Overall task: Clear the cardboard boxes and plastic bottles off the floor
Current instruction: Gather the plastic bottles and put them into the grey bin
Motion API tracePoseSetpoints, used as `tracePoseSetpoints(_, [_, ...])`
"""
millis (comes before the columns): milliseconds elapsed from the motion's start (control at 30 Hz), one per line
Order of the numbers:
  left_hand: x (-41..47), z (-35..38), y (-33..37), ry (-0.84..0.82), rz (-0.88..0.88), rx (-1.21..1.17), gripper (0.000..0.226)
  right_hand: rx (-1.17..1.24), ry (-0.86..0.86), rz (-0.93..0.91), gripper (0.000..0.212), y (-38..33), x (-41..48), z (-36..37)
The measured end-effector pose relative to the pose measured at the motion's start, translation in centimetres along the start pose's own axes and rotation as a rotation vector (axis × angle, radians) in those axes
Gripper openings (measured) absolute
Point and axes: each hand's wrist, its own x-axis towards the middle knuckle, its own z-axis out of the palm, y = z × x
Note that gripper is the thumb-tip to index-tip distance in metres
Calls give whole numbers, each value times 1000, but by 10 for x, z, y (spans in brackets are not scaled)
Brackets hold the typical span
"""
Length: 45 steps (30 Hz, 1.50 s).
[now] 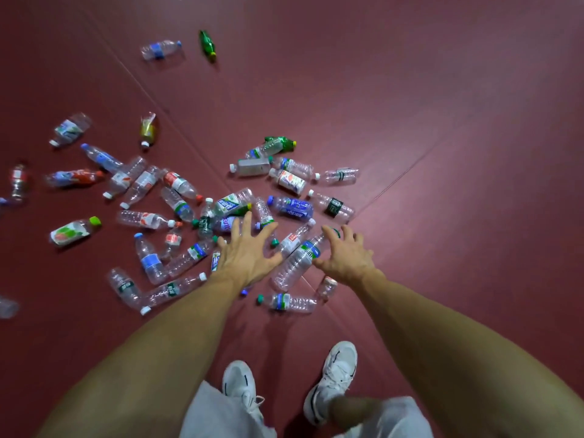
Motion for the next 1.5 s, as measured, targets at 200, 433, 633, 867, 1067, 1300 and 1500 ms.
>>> tracePoseSetpoints(200, [94, 124, -31, -17, -20, -2, 75, 9, -15, 24, 85, 40, 108, 107])
tracePoseSetpoints(433, [204, 267, -81, -38, -22, 20, 88, 12, -31, -88, 91, 69, 237, 244])
tracePoseSetpoints(633, [260, 346, -118, -14, -2, 50, 101, -10, 18, -178, 92, 72, 320, 312])
tracePoseSetpoints(867, [263, 370, -125, -24, -68, 19, 111, 25, -8, -198, 85, 79, 331, 329])
tracePoseSetpoints(1067, [287, 366, -98, -5, 72, -16, 126, 92, 23, -235, 73, 110, 337, 320])
tracePoseSetpoints(1300, [300, 371, -80, -60, 102, -18, 107, 166, 173, -214, 67, 134, 329, 341])
tracePoseSetpoints(1500, [322, 375, -75, 57, 142, -1, 78, 391, 197, -43, 113, 140, 322, 344])
